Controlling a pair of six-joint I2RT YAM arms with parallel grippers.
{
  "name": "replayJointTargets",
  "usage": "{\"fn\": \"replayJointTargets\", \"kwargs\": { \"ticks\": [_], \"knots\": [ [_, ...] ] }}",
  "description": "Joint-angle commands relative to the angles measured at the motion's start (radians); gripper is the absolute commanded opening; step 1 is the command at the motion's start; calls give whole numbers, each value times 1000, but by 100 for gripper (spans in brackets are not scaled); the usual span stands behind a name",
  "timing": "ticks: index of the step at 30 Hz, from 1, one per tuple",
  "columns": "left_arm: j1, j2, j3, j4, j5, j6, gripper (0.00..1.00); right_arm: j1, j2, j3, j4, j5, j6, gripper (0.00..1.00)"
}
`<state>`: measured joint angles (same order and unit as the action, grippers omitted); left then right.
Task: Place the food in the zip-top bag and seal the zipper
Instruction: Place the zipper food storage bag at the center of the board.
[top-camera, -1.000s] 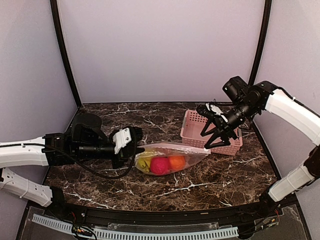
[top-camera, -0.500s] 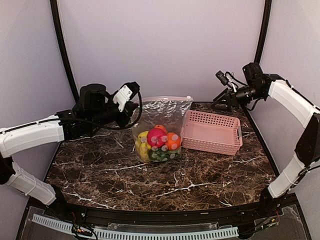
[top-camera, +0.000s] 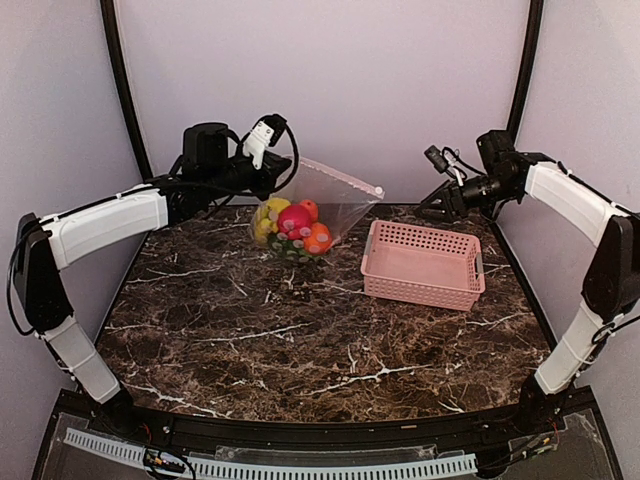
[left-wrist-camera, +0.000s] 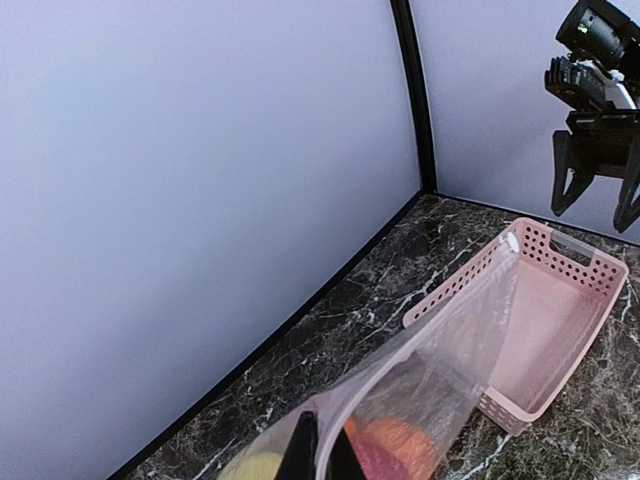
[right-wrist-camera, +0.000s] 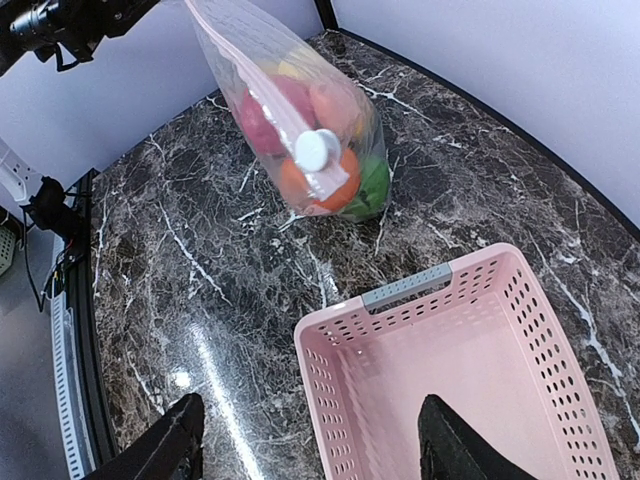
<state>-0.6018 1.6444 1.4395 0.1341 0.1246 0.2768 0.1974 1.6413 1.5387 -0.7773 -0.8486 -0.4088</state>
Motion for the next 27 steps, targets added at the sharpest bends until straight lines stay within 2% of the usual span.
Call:
{"fn": "replayJointTargets", "kwargs": {
  "ticks": [1, 8, 10, 11, 13, 16, 21, 24, 27],
  "knots": [
    [-5, -105, -90, 54, 124, -48, 1, -3, -29, -31, 26, -6, -9, 71],
    [-29, -394, -539, 100, 185, -131, 1, -2, -22, -64, 11, -44, -28, 71],
    [-32, -432, -589, 39, 297, -121, 1, -1, -1, -52, -5, -73, -29, 71],
    [-39, -438, -596, -21, 370, -121, 1, -1, 10, -43, -13, -86, -30, 71],
    [-61, -451, -603, -103, 422, -123, 2, -2, 31, -23, -28, -111, -31, 71],
    [-97, -463, -613, -186, 417, -110, 2, -1, 54, 4, -45, -135, -29, 71],
    [-134, -456, -639, -216, 423, -120, 5, 0, 69, 12, -56, -135, -21, 71],
    [-139, -455, -641, -257, 423, -115, 16, 0, 61, 3, -60, -129, -26, 71],
    [-140, -476, -622, -298, 411, -95, 33, 0, 52, -3, -72, -109, -41, 71]
  ]
}}
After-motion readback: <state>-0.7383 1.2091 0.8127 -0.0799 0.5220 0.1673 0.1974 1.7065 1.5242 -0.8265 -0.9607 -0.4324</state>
